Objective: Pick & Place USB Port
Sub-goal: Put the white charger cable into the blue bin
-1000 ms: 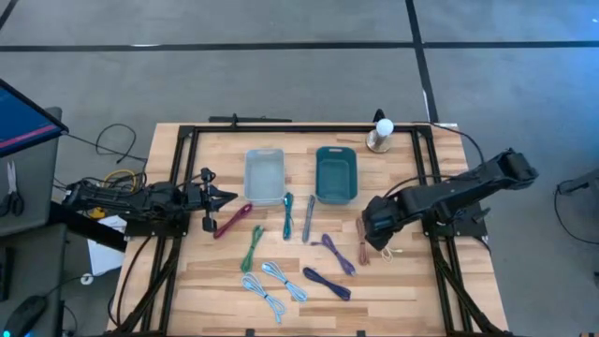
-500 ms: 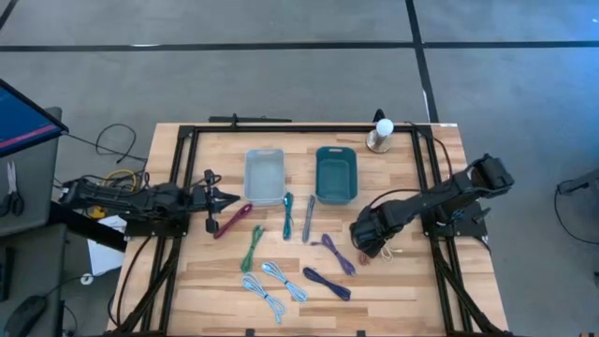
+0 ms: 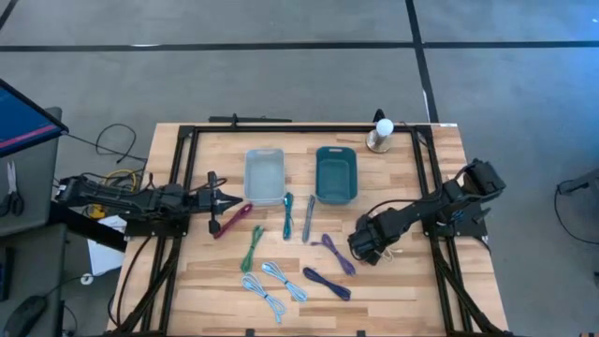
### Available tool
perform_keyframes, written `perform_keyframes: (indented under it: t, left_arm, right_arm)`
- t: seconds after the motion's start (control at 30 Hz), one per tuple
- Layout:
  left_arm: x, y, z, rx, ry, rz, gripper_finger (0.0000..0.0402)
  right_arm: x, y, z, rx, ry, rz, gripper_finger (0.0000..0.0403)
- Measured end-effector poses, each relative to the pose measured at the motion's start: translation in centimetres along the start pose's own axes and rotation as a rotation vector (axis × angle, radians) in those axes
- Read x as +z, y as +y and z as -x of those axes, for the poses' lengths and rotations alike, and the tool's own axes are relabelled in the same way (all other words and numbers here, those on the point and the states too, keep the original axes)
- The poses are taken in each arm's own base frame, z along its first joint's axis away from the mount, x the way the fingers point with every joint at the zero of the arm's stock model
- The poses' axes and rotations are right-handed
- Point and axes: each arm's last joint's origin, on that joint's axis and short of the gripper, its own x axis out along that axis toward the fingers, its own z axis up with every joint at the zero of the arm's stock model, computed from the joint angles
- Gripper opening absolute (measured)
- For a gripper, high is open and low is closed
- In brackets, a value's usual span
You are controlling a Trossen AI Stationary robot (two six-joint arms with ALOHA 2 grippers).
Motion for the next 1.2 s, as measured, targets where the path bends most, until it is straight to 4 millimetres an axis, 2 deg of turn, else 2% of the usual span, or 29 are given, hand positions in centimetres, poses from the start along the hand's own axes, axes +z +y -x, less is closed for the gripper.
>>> perform_keyframes:
  t: [0.2,0.43,0.57,0.73,0.93,1.07,1.2]
  left_arm:
    - [0.0,0.0,0.0,0.0,-0.002,0.001,0.0012]
    - [0.1,0.0,0.0,0.002,-0.006,0.002,0.0012]
    - [0.1,0.0,0.0,0.001,-0.007,0.002,0.0012]
    - [0.1,0.0,0.0,0.002,-0.008,0.002,0.0012]
    - [0.1,0.0,0.0,0.003,-0.01,0.003,0.0012]
    - [0.1,0.0,0.0,0.003,-0.012,0.003,0.0012]
    - [0.1,0.0,0.0,0.004,-0.014,0.004,0.0012]
  right_arm:
    - [-0.1,-0.4,0.5,0.007,-0.028,0.01,0.0012]
    - [-0.3,-0.9,1.3,0.008,-0.035,0.041,0.0008]
    - [-0.4,-1.7,2.6,0.053,-0.057,0.043,0.0006]
    - [-0.2,-3.1,5.3,0.142,-0.171,0.012,0.0003]
    - [0.5,-5.0,10.2,0.242,-0.381,-0.001,0.0002]
    - [1.2,-6.1,13.0,0.241,-0.529,-0.011,0.0001]
    - [2.2,-6.7,14.9,0.199,-0.628,0.003,0.0001]
